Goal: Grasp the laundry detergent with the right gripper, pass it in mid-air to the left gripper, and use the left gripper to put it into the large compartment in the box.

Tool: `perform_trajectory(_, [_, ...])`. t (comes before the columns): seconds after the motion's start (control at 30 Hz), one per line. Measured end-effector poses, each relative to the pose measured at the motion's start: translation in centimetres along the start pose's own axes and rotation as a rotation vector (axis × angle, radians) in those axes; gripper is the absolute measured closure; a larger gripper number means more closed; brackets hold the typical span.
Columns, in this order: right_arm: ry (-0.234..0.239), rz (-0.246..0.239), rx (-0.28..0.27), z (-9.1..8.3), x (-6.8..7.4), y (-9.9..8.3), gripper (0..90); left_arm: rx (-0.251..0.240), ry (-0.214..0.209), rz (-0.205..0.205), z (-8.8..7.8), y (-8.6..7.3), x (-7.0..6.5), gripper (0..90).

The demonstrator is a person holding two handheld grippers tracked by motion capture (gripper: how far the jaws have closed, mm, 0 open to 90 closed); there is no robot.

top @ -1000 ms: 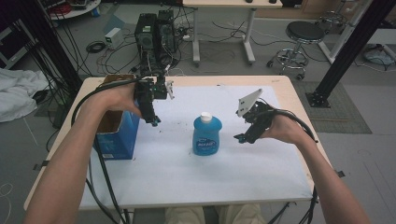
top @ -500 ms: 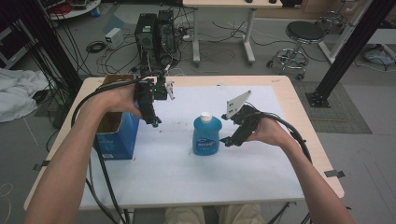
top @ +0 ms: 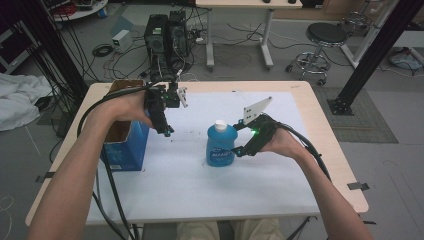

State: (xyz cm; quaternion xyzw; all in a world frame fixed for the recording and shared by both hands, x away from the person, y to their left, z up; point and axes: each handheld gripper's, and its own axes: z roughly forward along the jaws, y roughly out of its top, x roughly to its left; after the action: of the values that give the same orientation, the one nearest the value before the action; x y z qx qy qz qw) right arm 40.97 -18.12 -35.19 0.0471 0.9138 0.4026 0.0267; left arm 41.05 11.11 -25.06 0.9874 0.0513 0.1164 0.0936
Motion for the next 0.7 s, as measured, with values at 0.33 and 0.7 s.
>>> perform_trajectory(0.33, [0.032, -0.012, -0.023, 1.6, 0.0, 0.0, 12.0, -0.001, -0.006, -0.002, 0.3, -0.1, -0.1, 13.9])
perform_trajectory(0.7, [0.052, -0.014, -0.074, 2.8, 0.0, 0.0, 12.1, -0.009, -0.005, -0.008, 0.3, -0.3, -0.2, 13.9])
